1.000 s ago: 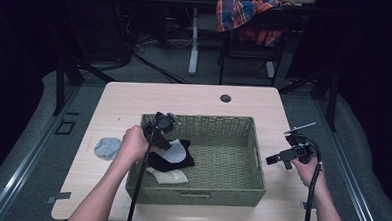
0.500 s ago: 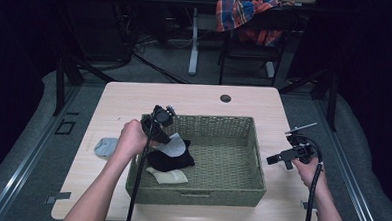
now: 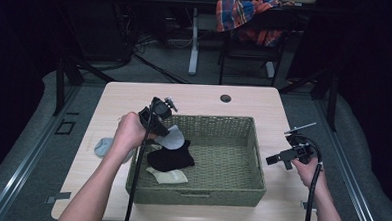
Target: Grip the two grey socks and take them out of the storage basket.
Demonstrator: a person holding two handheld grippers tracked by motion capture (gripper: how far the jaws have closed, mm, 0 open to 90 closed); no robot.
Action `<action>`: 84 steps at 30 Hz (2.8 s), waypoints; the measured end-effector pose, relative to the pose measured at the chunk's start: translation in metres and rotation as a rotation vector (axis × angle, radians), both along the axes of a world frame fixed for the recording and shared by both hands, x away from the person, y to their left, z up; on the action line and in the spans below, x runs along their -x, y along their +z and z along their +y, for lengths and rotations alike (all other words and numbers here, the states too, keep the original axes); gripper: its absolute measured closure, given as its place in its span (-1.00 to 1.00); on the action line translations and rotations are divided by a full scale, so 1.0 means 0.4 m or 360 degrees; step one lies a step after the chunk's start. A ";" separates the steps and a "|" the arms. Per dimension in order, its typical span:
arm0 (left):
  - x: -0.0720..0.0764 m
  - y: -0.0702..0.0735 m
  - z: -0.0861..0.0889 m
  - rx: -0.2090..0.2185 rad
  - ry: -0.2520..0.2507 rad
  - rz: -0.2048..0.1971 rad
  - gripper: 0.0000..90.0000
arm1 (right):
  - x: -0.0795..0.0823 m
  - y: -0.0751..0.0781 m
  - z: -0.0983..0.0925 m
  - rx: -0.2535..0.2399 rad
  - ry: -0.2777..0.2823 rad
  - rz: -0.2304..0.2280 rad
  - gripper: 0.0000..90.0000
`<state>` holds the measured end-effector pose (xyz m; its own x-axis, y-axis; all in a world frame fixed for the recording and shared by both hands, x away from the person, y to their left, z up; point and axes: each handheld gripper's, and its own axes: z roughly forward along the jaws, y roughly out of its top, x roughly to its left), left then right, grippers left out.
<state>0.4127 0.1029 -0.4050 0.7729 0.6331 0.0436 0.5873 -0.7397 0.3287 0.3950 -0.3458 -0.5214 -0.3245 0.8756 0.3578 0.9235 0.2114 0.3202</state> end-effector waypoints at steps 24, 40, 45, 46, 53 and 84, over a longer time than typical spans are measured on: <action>-0.041 0.100 0.087 -0.0008 0.0149 -0.0116 0.90 | -0.001 0.001 -0.003 0.0022 0.0033 0.0023 -0.98; -0.020 0.125 0.212 0.0039 0.0342 -0.0153 0.90 | 0.002 0.001 0.001 0.0014 0.0012 0.0016 -0.98; -0.006 0.119 0.257 0.0055 0.0411 -0.0158 0.90 | 0.002 0.001 0.002 0.0015 0.0009 0.0018 -0.98; -0.003 0.117 0.268 0.0048 0.0418 -0.0155 0.90 | 0.003 0.001 0.002 0.0014 0.0008 0.0018 -0.98; 0.018 0.103 0.329 0.0047 0.0501 -0.0166 0.90 | 0.003 -0.001 0.005 0.0012 0.0006 0.0017 -0.98; 0.014 -0.098 0.432 0.0046 0.0768 -0.0081 0.90 | 0.000 -0.003 0.004 0.0032 0.0046 0.0048 -0.98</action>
